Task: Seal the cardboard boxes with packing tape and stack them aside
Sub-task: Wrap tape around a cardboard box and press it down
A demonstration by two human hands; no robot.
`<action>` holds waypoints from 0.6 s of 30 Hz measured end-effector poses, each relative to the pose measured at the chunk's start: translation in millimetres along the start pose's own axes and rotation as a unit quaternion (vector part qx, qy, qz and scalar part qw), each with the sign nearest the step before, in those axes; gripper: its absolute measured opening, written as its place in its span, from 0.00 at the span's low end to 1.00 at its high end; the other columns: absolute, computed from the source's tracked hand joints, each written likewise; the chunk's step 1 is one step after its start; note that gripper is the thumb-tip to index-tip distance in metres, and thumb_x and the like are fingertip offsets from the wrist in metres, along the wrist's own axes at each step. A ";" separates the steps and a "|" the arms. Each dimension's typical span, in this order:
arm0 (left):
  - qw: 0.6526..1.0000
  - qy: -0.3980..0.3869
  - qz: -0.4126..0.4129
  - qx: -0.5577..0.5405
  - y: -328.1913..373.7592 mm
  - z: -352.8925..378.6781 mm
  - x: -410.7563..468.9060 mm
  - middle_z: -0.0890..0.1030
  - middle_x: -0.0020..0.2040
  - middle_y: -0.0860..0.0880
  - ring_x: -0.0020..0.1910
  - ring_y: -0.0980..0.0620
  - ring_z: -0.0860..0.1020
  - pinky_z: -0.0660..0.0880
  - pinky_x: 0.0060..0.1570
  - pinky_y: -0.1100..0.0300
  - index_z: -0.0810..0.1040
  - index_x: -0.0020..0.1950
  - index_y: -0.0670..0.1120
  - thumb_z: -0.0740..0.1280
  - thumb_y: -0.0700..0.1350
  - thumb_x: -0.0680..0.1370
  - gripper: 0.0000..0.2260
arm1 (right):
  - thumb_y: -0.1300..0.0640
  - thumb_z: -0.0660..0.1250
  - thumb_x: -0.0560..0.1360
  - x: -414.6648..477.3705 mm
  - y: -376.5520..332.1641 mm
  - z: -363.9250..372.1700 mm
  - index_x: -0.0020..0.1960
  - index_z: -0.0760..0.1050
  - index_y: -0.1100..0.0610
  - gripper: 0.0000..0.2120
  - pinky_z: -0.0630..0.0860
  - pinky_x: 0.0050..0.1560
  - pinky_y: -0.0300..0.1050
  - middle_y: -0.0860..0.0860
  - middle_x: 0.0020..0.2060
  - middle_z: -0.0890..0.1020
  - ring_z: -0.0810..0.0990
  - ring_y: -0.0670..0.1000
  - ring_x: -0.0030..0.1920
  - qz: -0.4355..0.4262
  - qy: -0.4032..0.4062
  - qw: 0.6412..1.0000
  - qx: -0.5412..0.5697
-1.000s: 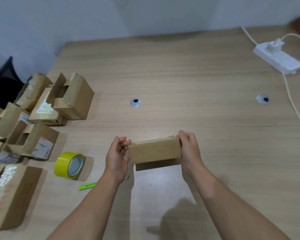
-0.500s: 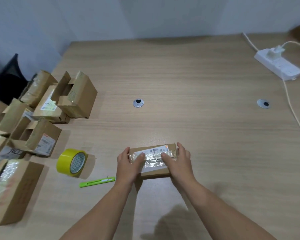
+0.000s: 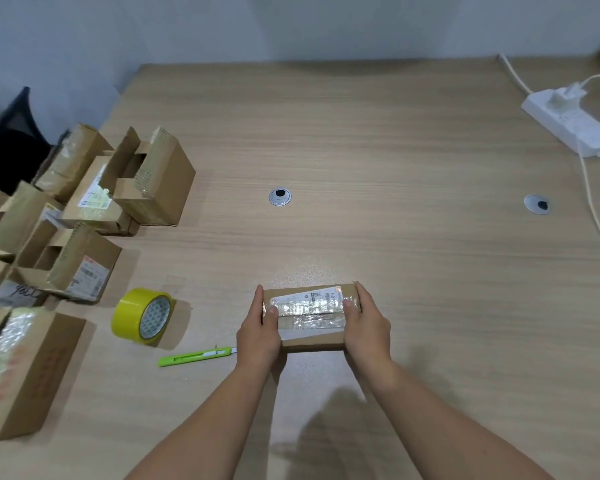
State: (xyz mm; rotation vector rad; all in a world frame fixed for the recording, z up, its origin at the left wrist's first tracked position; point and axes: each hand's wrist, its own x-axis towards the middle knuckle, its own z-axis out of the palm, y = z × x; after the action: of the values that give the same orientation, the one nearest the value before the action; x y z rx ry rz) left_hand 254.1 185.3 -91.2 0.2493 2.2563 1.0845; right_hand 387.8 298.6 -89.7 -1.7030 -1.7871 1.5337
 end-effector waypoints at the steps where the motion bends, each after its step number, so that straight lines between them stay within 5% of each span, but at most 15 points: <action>1: 1.000 0.005 -0.005 -0.013 0.0 0.7 0.8 0.72 0.74 0.49 0.69 0.45 0.72 0.68 0.69 0.51 0.62 0.79 0.60 0.59 0.49 0.84 0.22 | 0.53 0.58 0.85 2.0 3.0 0.5 0.78 0.64 0.48 0.22 0.65 0.48 0.35 0.52 0.52 0.79 0.75 0.51 0.50 0.002 0.001 1.000 0.002; 4: 0.996 0.015 -0.034 -0.077 3.0 0.3 1.7 0.74 0.73 0.50 0.67 0.47 0.74 0.69 0.70 0.49 0.67 0.76 0.60 0.59 0.48 0.84 0.20 | 0.51 0.57 0.85 1.7 1.5 2.4 0.78 0.65 0.48 0.21 0.65 0.51 0.36 0.49 0.55 0.78 0.74 0.49 0.52 0.011 0.002 1.000 0.016; 7: 0.991 -0.009 -0.065 -0.118 4.3 0.2 3.8 0.74 0.71 0.54 0.66 0.50 0.75 0.70 0.70 0.48 0.69 0.76 0.57 0.65 0.53 0.81 0.23 | 0.36 0.62 0.77 2.6 0.7 8.6 0.72 0.71 0.46 0.27 0.74 0.61 0.47 0.44 0.62 0.79 0.78 0.50 0.61 0.030 0.003 0.999 0.012; 9: 0.992 -0.027 -0.066 -0.100 6.4 1.5 3.4 0.81 0.63 0.55 0.59 0.52 0.80 0.75 0.65 0.47 0.76 0.69 0.56 0.70 0.60 0.74 0.24 | 0.37 0.67 0.74 2.5 0.2 10.1 0.62 0.75 0.47 0.21 0.77 0.55 0.48 0.45 0.55 0.82 0.81 0.49 0.56 0.049 -0.008 0.999 0.010; 12: 0.996 -0.009 -0.053 -0.067 9.5 8.1 -0.5 0.84 0.49 0.56 0.50 0.55 0.81 0.77 0.55 0.54 0.79 0.57 0.55 0.74 0.55 0.74 0.14 | 0.43 0.72 0.75 0.7 -2.8 9.4 0.59 0.74 0.47 0.16 0.74 0.45 0.42 0.44 0.48 0.81 0.80 0.45 0.49 0.060 -0.006 0.998 0.010; 18: 0.999 0.016 -0.046 -0.010 16.0 19.8 -4.7 0.82 0.53 0.55 0.53 0.51 0.79 0.72 0.54 0.57 0.74 0.67 0.52 0.75 0.55 0.73 0.25 | 0.30 0.71 0.61 -4.5 -5.8 16.1 0.59 0.73 0.46 0.33 0.78 0.55 0.55 0.43 0.50 0.80 0.79 0.51 0.54 0.060 0.044 0.997 -0.020</action>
State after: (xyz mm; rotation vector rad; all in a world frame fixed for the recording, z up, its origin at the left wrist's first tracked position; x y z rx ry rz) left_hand 268.3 206.4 -86.4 0.1182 2.2616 1.0685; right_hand 373.6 288.0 -89.9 -1.8970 -1.7114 1.4541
